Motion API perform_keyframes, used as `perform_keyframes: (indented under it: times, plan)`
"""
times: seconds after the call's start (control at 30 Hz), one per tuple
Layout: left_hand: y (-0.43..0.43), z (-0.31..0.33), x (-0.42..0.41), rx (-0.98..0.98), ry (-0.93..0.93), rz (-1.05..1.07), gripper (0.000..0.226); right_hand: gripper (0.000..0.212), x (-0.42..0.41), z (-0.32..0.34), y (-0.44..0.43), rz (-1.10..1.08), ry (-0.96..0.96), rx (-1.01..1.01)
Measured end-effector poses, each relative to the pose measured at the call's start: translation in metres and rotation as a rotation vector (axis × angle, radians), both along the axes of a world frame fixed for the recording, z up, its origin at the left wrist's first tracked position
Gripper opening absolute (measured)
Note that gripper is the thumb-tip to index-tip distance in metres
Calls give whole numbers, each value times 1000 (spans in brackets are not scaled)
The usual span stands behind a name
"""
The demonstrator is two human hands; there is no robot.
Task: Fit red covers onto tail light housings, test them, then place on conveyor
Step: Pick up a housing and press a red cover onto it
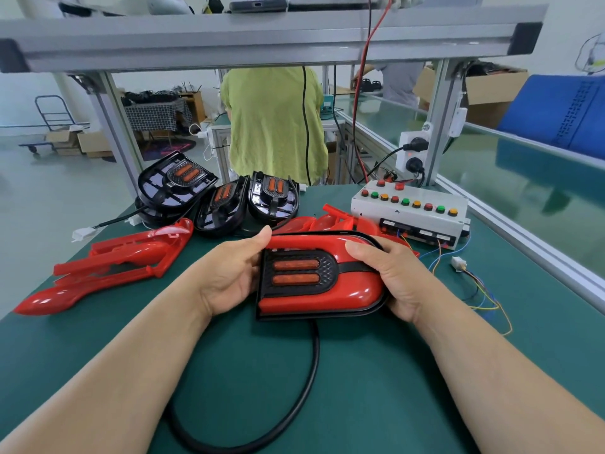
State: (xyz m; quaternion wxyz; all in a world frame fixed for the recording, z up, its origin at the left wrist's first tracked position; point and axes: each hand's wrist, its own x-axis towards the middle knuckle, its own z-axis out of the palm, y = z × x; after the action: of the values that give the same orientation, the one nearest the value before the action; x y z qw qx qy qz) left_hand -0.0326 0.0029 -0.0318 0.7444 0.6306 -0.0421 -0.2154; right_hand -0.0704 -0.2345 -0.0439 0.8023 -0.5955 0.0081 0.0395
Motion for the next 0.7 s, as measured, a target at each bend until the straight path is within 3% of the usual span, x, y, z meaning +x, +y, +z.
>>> perform_keyframes:
  times: [0.13, 0.37, 0.63, 0.7]
  plan:
    - [-5, -1, -1, 19, -58, 74, 44, 34, 0, 0, 0, 2, -22, -10]
    - [-10, -4, -4, 39, -129, 200, 39, 30, 1, -1, -1, 12, -33, 17]
    - [-9, -1, -6, -63, -42, 32, 49, 45, 1, -1, -5, 81, -8, 36]
    - [-3, 1, -3, -64, -36, -41, 48, 38, 1, 0, -7, 112, -4, 45]
